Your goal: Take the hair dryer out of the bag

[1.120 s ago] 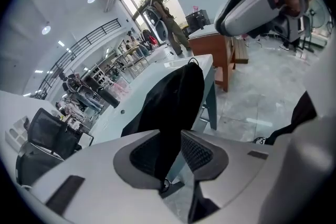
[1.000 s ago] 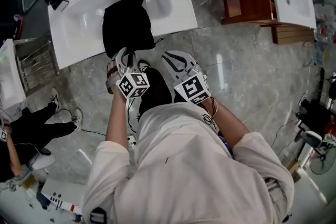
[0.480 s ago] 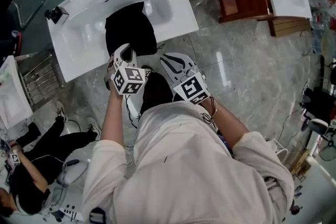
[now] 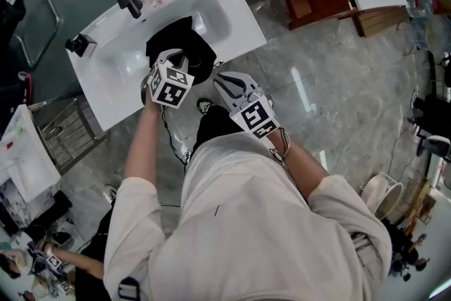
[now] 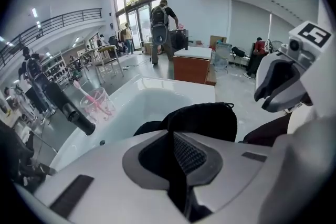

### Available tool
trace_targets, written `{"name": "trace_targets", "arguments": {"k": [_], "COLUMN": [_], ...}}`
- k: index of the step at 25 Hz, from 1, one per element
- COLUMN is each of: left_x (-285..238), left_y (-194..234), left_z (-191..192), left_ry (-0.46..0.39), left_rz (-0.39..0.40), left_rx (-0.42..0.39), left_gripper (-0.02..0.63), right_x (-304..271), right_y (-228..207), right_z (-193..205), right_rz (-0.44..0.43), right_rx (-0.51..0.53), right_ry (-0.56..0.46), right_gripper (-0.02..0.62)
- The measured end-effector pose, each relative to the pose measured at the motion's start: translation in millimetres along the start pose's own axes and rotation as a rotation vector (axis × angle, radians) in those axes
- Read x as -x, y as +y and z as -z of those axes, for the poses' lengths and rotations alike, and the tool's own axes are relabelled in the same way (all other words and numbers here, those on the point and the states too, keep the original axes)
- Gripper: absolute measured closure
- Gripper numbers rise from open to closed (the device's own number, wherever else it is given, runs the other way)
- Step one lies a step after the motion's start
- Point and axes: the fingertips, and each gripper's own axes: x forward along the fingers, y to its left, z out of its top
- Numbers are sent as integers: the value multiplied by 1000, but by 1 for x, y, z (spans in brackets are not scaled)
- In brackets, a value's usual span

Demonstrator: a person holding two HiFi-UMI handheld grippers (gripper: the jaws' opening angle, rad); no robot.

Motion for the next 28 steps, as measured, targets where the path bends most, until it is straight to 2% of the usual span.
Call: {"name": "trace_targets", "arguments": {"k": [6,11,16,19,24,26,28], "left_x": [-17,-32,-47,-59,-69,-72,-76], "left_y": [21,40,49,58,68,72,71], "left_z": [-17,-39,-62,-69,-84,-85,-84], "left_ry": [-7,6,18,39,20,40,72], "left_rz": [55,59,115,111,119,124,139], "left_rx": [73,108,219,245,335,319,264], "left_gripper": [568,569,571,571,571,571,571], "right_x": [-15,-32,-47,-56,-62,-61,-60], "right_y": [-8,-17,-44,-66,-86,-87,-85], "right_z": [-19,-31,-33,-32,-18,-18,-22], "right_rz": [-14,-97,-160,-182,-224,-224,-225], "right_rx": [6,23,11,-1,5,-7,-24], "right_ry": [-15,-31,-6,-4,16,18,12], "right_gripper": [557,557,557,557,557,557,557]}}
